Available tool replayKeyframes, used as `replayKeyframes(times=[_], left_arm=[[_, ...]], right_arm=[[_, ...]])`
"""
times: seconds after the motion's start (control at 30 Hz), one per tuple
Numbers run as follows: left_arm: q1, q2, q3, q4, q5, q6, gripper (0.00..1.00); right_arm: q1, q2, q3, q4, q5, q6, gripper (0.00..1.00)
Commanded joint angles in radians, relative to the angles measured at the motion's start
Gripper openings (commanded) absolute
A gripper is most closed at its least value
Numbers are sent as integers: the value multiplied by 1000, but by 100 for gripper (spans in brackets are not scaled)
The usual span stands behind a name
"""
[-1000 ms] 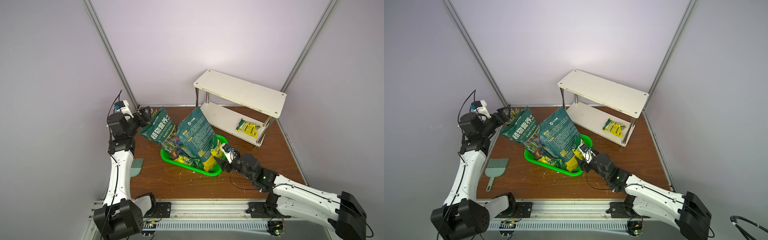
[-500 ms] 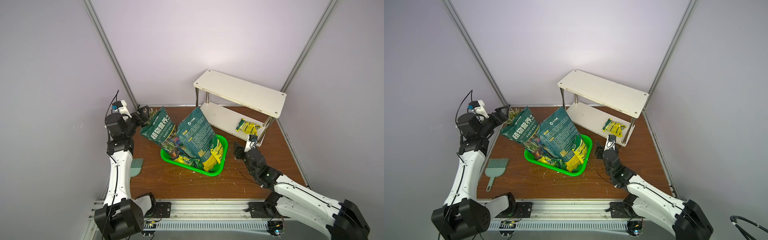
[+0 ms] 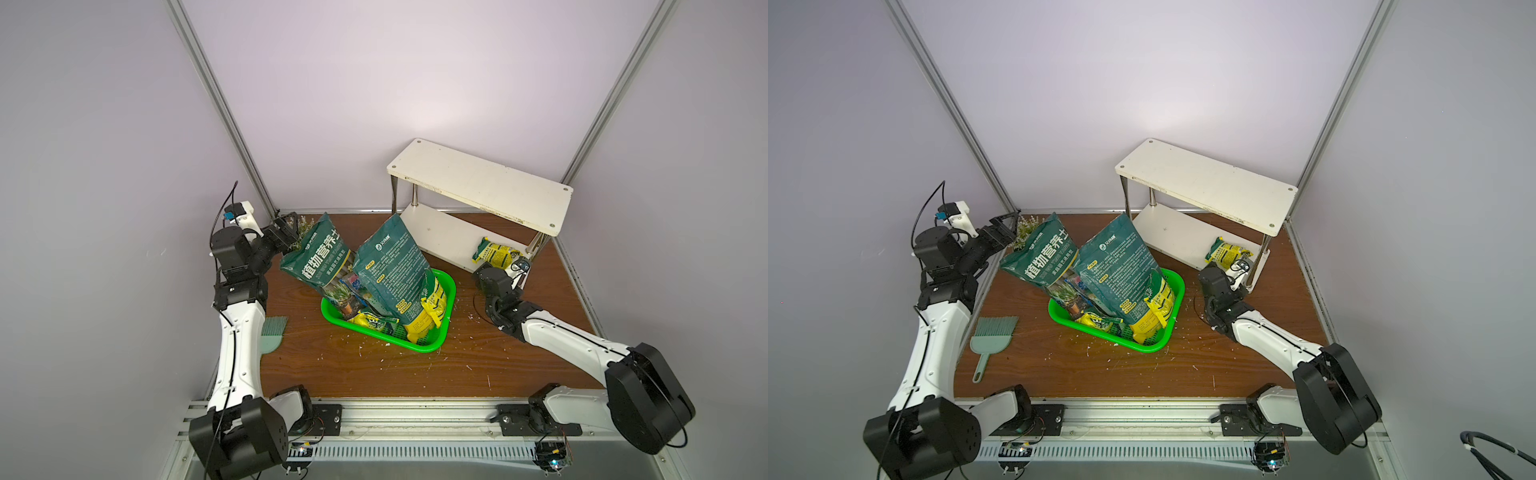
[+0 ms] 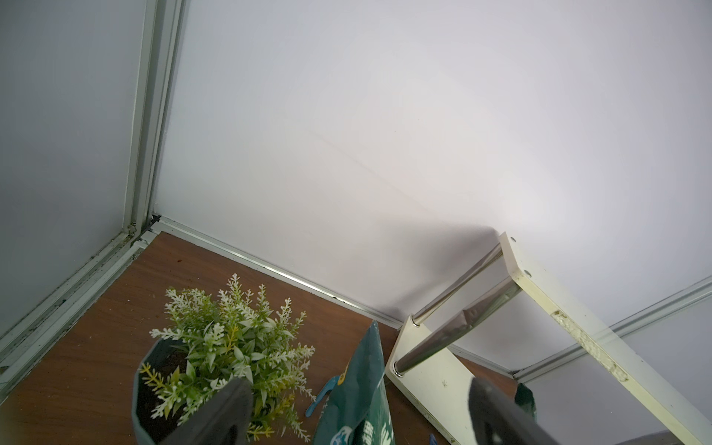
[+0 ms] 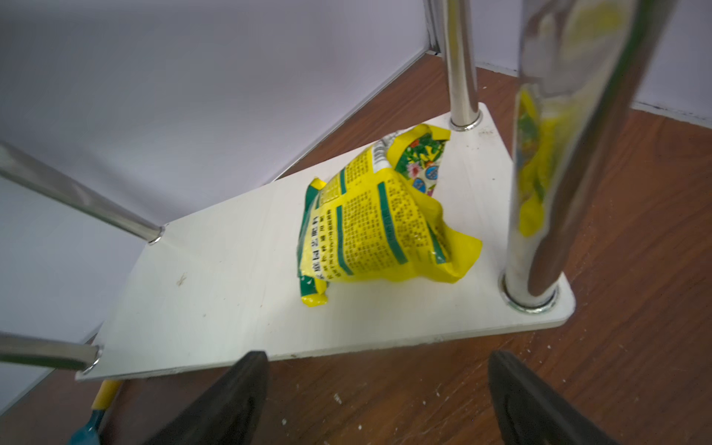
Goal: Take down the fertilizer bag from the shelf
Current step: Pick up the fertilizer bag from the shelf.
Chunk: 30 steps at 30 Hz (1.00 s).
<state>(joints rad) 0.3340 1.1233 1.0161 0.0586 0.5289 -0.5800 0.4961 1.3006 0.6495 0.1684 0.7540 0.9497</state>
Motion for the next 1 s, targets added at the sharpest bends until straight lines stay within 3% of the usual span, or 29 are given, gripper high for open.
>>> replayKeyframes(times=[0.0,0.27,0.47,0.7,0.73,0.8,0.83,0.97], left_arm=[[18,-2,-5,35,21,-13,91],[22,2,-7,39,25,-18,91],[30,12,-7,41,31,-25,91],[42,18,-10,50,41,-38,91],[44,20,-10,53,43,-40,91],[47,22,-12,55,46,-45,91],[49,23,-13,56,46,-45,91],[53,22,-12,55,46,-44,91]], right_arm=[[-39,8,10,30,-2,75,95],[-131,92,45,89,-96,80,99],[-151,173,114,98,-95,87,98],[-150,188,152,102,20,48,62],[-151,193,161,93,39,46,49],[-151,202,173,78,61,43,9],[-151,204,174,78,64,40,0],[-151,187,130,192,3,-45,0]])
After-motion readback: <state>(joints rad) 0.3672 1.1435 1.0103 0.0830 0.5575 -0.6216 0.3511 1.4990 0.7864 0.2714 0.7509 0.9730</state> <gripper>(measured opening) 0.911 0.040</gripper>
